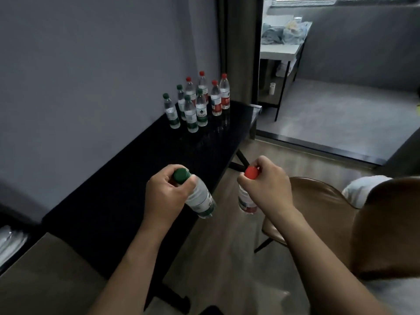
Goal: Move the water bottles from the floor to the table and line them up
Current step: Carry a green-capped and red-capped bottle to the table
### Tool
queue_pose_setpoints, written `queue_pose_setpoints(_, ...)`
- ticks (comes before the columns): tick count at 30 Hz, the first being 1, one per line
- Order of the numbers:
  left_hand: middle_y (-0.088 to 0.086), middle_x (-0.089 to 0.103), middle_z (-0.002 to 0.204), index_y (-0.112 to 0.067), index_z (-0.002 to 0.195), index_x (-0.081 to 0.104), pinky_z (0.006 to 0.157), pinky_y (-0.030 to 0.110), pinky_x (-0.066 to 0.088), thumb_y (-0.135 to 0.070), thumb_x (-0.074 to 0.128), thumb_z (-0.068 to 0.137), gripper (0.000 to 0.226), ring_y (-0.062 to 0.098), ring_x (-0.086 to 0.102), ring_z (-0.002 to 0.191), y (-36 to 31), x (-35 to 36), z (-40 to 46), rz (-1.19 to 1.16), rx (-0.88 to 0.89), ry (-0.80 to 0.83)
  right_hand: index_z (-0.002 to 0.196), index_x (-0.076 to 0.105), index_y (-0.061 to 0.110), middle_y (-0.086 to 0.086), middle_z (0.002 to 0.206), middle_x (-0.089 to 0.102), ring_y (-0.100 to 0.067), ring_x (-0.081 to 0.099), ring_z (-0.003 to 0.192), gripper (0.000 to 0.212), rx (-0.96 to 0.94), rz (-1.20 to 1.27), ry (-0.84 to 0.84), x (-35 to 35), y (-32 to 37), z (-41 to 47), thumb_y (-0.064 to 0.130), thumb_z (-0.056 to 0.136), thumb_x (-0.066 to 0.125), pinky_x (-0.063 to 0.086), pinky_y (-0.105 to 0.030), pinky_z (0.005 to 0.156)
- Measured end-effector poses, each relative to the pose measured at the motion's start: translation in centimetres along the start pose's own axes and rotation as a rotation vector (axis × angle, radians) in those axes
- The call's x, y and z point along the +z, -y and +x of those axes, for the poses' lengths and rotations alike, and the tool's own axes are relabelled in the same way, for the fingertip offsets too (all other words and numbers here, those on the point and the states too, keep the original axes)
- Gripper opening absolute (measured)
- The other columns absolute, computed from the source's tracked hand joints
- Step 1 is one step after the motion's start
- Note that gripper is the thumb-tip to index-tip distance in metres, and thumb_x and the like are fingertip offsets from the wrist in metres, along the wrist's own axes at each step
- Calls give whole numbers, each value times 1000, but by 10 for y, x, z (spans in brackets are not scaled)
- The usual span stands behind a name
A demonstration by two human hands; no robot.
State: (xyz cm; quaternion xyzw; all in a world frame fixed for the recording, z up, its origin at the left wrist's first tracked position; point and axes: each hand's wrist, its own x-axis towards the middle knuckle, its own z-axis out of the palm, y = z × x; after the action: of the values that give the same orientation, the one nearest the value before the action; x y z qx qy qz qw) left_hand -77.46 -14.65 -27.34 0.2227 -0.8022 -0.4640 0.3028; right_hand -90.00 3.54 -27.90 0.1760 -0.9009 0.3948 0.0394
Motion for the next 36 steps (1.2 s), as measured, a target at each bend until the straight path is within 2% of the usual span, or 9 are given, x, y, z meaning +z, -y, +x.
queue_pose_setpoints(4,-5,67,72,-29,75,68,57,17,52,-24,76,78,10,9,66,67,20,21,45,20,-47,1,74,49,30,11,68,55,-9,54,67,21,-13,29,40,30,-9,55,47,71,62,41,-30,58)
queue_pose_setpoints(9,-7,67,71,-31,74,67,56,15,51,-24,77,78,13,8,65,66,56,35,112,58,-89,19,71,49,33,15,67,55,-2,52,64,21,-35,-13,177,86,-6,122,50,68,61,36,-22,53)
queue_pose_setpoints(13,-8,68,74,-32,77,67,57,15,51,-26,77,78,11,6,65,66,74,28,176,53,-97,-4,76,55,34,17,70,57,-5,53,67,21,-116,-73,264,124,24,190,52,67,59,35,-23,55)
queue_pose_setpoints(20,-9,67,73,-32,79,67,58,12,49,-29,75,79,9,6,64,68,107,9,260,79,-151,-128,85,60,30,17,74,53,-3,49,66,19,-302,-92,341,185,80,295,44,73,63,34,-21,55)
queue_pose_setpoints(23,-9,66,73,-32,79,67,57,17,50,-27,75,79,10,6,64,67,129,3,286,85,-240,-197,87,60,26,12,80,57,-12,54,73,21,-360,-95,382,219,99,338,42,74,64,38,-28,61)
queue_pose_setpoints(27,-7,67,73,-31,79,68,59,22,53,-25,76,79,10,8,65,67,160,-3,317,111,-330,-278,82,59,22,9,77,58,-14,54,72,21,-450,-100,461,275,123,390,41,74,63,38,-29,59)
queue_pose_setpoints(32,-14,69,78,-39,83,67,58,16,50,-26,76,77,17,3,67,71,184,-6,360,196,-422,-402,83,57,25,8,76,58,-19,57,72,18,-543,-123,656,346,150,447,41,75,61,43,-31,60)
queue_pose_setpoints(36,-20,68,78,-38,81,67,58,9,45,-28,77,77,15,-3,65,72,203,-8,406,270,-486,-490,86,56,22,5,78,56,-18,55,70,19,-620,-147,765,396,168,487,38,78,61,38,-29,57)
